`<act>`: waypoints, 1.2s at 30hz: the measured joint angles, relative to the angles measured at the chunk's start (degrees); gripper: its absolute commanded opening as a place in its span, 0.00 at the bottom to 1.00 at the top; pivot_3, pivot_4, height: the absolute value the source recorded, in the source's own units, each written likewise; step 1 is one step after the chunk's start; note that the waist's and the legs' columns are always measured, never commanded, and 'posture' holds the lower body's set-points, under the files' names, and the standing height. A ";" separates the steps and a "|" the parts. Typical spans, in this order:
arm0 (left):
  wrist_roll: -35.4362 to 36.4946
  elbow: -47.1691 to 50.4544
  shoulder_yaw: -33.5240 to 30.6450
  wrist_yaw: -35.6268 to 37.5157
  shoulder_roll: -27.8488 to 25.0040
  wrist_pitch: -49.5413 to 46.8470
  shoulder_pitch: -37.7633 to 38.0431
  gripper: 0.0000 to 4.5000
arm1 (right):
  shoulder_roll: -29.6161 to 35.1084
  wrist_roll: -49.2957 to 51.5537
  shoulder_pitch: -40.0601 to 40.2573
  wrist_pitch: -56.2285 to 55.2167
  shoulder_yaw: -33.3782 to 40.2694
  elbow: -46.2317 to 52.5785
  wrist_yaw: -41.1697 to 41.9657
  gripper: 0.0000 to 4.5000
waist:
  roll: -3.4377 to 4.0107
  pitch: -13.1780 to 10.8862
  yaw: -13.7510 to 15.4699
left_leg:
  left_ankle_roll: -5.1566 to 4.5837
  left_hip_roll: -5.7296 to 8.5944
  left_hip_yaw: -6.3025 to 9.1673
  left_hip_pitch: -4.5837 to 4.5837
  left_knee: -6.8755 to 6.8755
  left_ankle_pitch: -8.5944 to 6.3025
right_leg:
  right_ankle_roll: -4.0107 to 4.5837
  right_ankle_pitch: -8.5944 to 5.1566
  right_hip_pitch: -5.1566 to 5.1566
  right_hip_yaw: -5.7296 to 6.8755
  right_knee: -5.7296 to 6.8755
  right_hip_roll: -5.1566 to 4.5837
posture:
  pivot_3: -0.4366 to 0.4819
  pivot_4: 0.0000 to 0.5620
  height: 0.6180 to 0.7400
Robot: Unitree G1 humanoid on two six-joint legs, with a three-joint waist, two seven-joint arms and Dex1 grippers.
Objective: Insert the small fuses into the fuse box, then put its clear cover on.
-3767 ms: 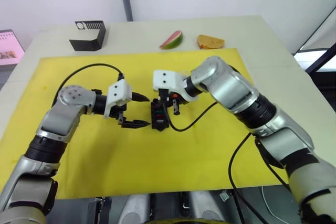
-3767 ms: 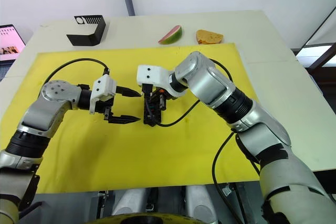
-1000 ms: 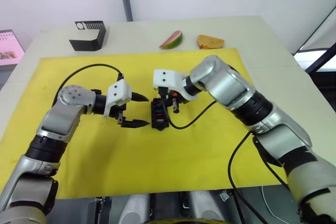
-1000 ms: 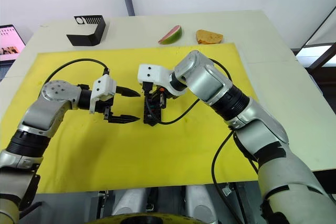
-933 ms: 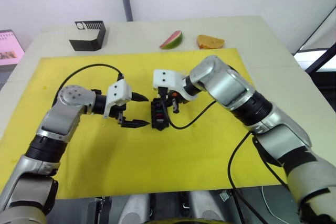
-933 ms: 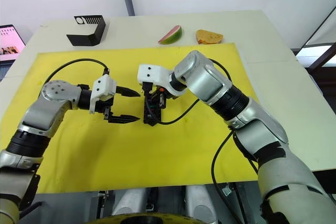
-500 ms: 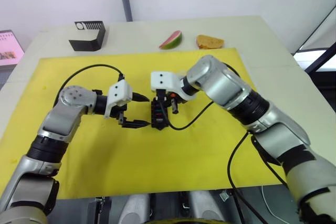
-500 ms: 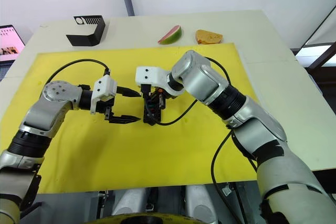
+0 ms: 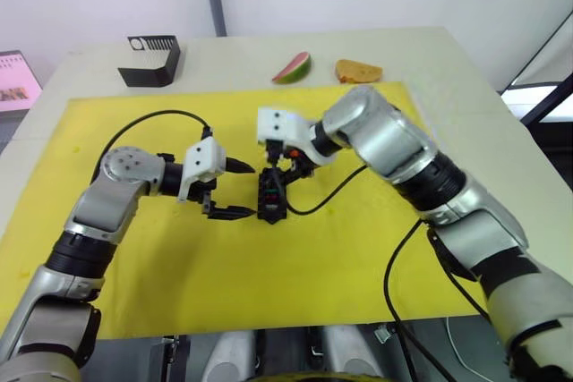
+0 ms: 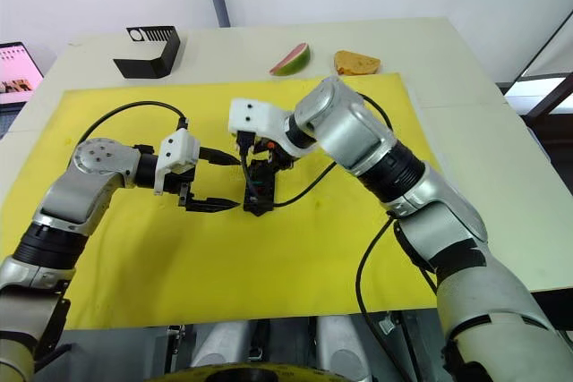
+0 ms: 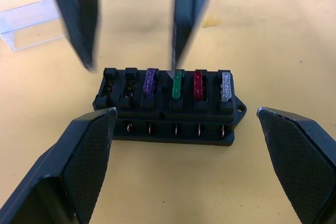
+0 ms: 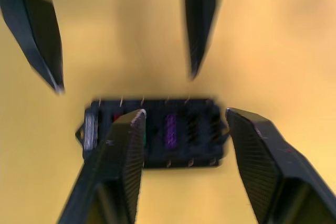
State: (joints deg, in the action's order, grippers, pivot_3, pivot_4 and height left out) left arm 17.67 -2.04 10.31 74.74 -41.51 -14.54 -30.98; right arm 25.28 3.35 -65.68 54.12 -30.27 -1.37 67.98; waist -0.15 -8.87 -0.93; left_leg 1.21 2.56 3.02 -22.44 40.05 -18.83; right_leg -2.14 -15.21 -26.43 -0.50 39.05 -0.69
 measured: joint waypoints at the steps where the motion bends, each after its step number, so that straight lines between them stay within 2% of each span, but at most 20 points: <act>1: 0.01 0.03 -0.01 0.01 0.00 -0.13 0.00 1.00 | 0.23 1.02 0.37 0.10 1.89 1.10 -0.17 0.52 | -0.01 0.00 0.02 | -0.01 0.00 0.00 0.00 0.00 0.00 | 0.00 0.00 0.00 0.00 0.00 0.00 | 0.48 0.27 1.00; 7: 0.14 0.55 -0.16 0.12 -0.06 -0.44 0.20 1.00 | -1.45 6.69 10.57 -9.26 10.37 3.26 -2.59 0.52 | -0.07 0.04 -0.07 | -0.07 0.00 -0.03 0.01 0.00 -0.04 | 0.00 0.00 0.01 -0.02 0.02 0.00 | 0.48 0.27 1.00; 10: 0.38 0.52 -0.17 0.22 -0.06 -0.53 0.21 1.00 | -3.84 8.95 15.30 -14.30 14.07 2.85 -4.48 0.35 | -0.08 0.05 -0.09 | -0.07 0.00 -0.03 0.01 -0.01 -0.04 | 0.00 0.00 0.01 -0.02 0.03 0.01 | 0.48 0.27 1.00; 11: 0.37 0.44 -0.17 0.27 -0.07 -0.54 0.19 1.00 | -4.93 9.78 18.02 -16.50 15.42 2.82 -5.26 0.24 | -0.08 0.05 -0.05 | -0.04 0.00 -0.03 0.02 -0.01 -0.02 | 0.00 0.00 0.03 -0.02 0.03 0.01 | 0.48 0.27 1.00; 12: 0.37 0.42 -0.18 0.28 -0.12 -0.54 0.19 1.00 | -5.18 9.98 18.88 -17.06 15.53 2.74 -5.47 0.18 | -0.08 0.05 -0.05 | -0.04 0.00 -0.03 0.02 0.00 -0.02 | 0.00 0.00 0.04 -0.02 0.03 0.00 | 0.48 0.27 1.00; 13: 0.36 0.21 -0.19 0.35 -0.18 -0.54 0.16 1.00 | -5.81 10.36 21.91 -19.19 15.44 1.94 -6.18 0.05 | -0.08 0.05 -0.05 | -0.05 0.00 -0.06 0.02 0.01 -0.03 | 0.00 0.00 0.04 -0.02 0.03 0.00 | 0.48 0.27 1.00; 14: 0.34 -0.02 -0.20 0.42 -0.26 -0.53 0.13 1.00 | -6.02 10.33 23.45 -20.73 15.33 1.08 -6.64 0.01 | -0.08 0.05 -0.05 | -0.05 0.01 -0.06 0.02 0.02 -0.03 | 0.00 0.00 0.04 -0.02 0.02 0.00 | 0.48 0.27 1.00; 19: 0.26 -0.31 -0.21 0.70 -0.70 -0.36 -0.26 1.00 | -4.88 8.95 24.82 -24.13 14.95 -1.38 -7.92 0.01 | -0.08 0.05 -0.09 | -0.04 0.00 -0.06 0.02 0.01 -0.02 | 0.00 0.00 0.02 -0.02 0.03 0.01 | 0.48 0.27 1.00; 36: -0.80 -2.37 -0.21 1.27 -0.68 0.26 -1.40 1.00 | -4.03 5.91 24.73 -21.87 11.63 -2.47 -10.37 0.01 | -0.08 0.05 -0.05 | -0.03 0.00 -0.06 0.04 0.02 -0.02 | 0.00 0.00 0.04 -0.02 0.03 0.01 | 0.48 0.27 1.00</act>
State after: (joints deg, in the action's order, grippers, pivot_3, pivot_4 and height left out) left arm 16.87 -4.41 10.09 76.02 -42.19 -14.29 -32.38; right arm 21.25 9.26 -40.95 32.25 -18.65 -3.84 57.61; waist -0.23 -8.82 -0.98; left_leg 1.18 2.56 2.96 -22.41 40.06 -18.85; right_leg -2.14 -15.21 -26.40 -0.52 39.08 -0.67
